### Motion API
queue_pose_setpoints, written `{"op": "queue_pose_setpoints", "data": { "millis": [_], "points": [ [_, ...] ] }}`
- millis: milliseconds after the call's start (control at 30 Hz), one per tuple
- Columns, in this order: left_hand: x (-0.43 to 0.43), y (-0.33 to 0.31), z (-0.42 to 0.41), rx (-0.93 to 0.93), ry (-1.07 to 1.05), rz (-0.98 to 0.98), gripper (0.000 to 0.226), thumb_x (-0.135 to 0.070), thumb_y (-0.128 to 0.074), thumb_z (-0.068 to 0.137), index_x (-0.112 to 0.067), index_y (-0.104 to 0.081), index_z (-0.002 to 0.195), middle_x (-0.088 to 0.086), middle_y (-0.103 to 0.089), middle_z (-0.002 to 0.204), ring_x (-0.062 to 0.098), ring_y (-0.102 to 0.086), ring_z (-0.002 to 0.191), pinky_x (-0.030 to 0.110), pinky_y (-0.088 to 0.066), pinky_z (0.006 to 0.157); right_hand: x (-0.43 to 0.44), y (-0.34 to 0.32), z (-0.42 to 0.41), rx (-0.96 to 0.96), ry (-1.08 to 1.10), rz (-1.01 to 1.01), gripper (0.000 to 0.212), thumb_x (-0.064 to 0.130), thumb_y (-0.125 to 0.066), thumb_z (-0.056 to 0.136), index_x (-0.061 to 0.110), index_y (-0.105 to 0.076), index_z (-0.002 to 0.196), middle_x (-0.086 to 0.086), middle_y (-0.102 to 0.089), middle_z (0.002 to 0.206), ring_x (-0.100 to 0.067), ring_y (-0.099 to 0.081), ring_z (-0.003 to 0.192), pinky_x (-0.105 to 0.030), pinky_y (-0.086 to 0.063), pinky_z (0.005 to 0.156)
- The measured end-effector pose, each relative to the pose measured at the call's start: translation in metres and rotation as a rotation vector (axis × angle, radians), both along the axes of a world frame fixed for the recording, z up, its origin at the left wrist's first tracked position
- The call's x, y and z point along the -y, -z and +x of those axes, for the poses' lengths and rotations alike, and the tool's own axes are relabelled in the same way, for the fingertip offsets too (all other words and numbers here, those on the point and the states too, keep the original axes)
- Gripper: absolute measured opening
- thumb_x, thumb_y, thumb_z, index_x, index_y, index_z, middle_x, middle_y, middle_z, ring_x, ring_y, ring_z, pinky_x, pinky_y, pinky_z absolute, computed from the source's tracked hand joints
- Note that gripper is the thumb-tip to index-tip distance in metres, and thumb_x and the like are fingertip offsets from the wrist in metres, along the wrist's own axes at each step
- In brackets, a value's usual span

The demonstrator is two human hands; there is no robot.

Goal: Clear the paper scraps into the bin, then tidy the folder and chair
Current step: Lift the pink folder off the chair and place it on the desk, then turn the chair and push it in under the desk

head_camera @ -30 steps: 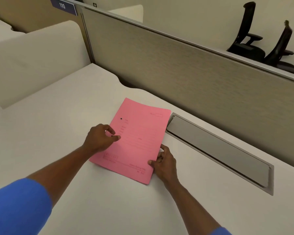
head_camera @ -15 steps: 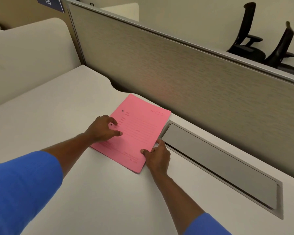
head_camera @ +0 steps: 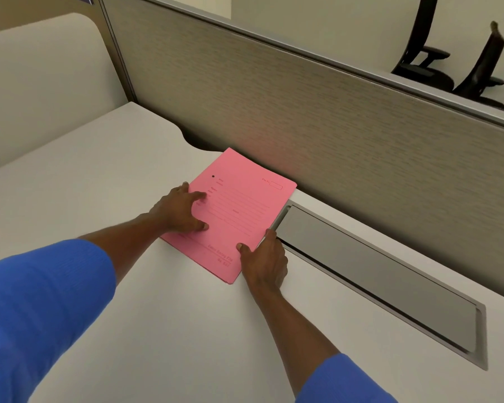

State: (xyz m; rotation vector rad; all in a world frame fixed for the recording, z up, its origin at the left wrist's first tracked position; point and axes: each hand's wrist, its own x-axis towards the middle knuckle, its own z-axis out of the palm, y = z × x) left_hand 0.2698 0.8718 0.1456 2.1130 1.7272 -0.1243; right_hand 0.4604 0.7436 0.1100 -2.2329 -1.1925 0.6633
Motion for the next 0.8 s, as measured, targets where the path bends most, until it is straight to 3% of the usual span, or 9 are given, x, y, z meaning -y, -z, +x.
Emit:
{"op": "queue_pose_setpoints", "data": {
  "millis": [167,300,400,467,567,667,800],
  "points": [
    [-0.001,-0.002,0.001,-0.016,0.005,0.013,0.097,-0.066,-0.080,0.075,-0.035,-0.039,0.157,0.010,-0.037,0.160,0.034,-0.044,0.145,0.054,-0.048,0.114,0.001,0.002,0.001,-0.013,-0.009,0.013,0.066,0.042,-0.081,0.087,0.017,-0.048,0.138,-0.006,-0.065,0.132,-0.027,-0.067,0.116,-0.043,-0.057,0.097],
    [0.007,-0.004,0.000,-0.049,-0.018,0.096,0.093,-0.063,-0.079,0.079,-0.031,-0.041,0.158,0.016,-0.009,0.176,0.039,-0.021,0.160,0.058,-0.029,0.125,0.006,0.003,0.003,-0.079,0.016,0.060,0.060,0.041,-0.078,0.090,0.017,-0.049,0.137,-0.005,-0.065,0.134,-0.026,-0.066,0.120,-0.042,-0.055,0.101],
    [0.024,-0.013,0.001,-0.007,-0.097,0.195,0.084,-0.057,-0.076,0.087,-0.019,-0.046,0.156,0.017,-0.017,0.175,0.040,-0.024,0.160,0.057,-0.030,0.125,0.016,0.002,0.001,-0.118,0.046,0.079,0.061,0.044,-0.073,0.094,0.016,-0.048,0.142,-0.006,-0.063,0.140,-0.027,-0.063,0.127,-0.042,-0.051,0.107],
    [0.039,-0.021,-0.002,0.018,-0.127,0.243,0.068,-0.051,-0.075,0.091,-0.015,-0.057,0.146,0.015,-0.038,0.165,0.038,-0.038,0.152,0.055,-0.039,0.118,0.026,0.001,-0.001,-0.109,0.052,0.059,0.062,0.048,-0.071,0.095,0.016,-0.048,0.143,-0.005,-0.063,0.141,-0.027,-0.062,0.127,-0.042,-0.048,0.108],
    [0.071,-0.035,-0.013,0.016,-0.150,0.253,0.035,-0.048,-0.068,0.095,-0.019,-0.074,0.114,0.007,-0.070,0.127,0.032,-0.064,0.117,0.044,-0.056,0.094,0.050,0.003,-0.003,-0.079,0.009,0.012,0.057,0.050,-0.071,0.092,0.021,-0.051,0.138,0.001,-0.071,0.120,-0.022,-0.066,0.114,-0.038,-0.049,0.101],
    [0.105,-0.041,-0.031,-0.072,-0.178,0.180,0.029,-0.050,-0.062,0.095,-0.022,-0.071,0.092,0.005,-0.074,0.100,0.033,-0.071,0.093,0.037,-0.057,0.081,0.078,0.008,-0.002,-0.088,-0.056,-0.024,0.047,0.048,-0.072,0.089,0.027,-0.057,0.128,0.010,-0.067,0.093,-0.015,-0.066,0.097,-0.036,-0.053,0.091],
    [0.159,-0.039,-0.066,-0.089,-0.208,0.064,0.033,-0.056,-0.062,0.094,-0.024,-0.062,0.087,0.001,-0.068,0.098,0.028,-0.069,0.095,0.036,-0.056,0.083,0.125,0.004,-0.008,-0.104,-0.098,-0.097,0.041,0.049,-0.073,0.085,0.033,-0.059,0.121,0.012,-0.065,0.095,-0.009,-0.064,0.097,-0.034,-0.053,0.089]
  ]
}}
